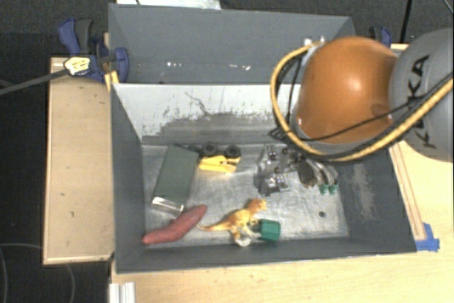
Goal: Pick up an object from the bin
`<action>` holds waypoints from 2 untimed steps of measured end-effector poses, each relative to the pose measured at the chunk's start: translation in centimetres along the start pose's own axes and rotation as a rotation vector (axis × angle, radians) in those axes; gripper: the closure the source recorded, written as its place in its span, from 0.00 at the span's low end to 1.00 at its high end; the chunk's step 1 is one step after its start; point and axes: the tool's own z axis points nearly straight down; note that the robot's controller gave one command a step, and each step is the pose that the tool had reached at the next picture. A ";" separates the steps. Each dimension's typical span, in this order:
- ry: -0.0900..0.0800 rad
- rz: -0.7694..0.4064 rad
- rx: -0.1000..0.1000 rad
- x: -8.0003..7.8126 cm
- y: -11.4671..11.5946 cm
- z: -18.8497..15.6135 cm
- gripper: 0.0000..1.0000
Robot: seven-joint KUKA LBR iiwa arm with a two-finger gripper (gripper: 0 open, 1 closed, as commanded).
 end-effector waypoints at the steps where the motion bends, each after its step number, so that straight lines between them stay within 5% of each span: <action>1: 0.001 0.001 0.000 0.0 0.0 0.0 0.00; 2: 0.001 0.002 0.000 0.0 0.0 0.0 0.00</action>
Offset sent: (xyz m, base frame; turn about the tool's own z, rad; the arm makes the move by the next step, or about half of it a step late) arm 0.0000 0.0000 0.0000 0.0000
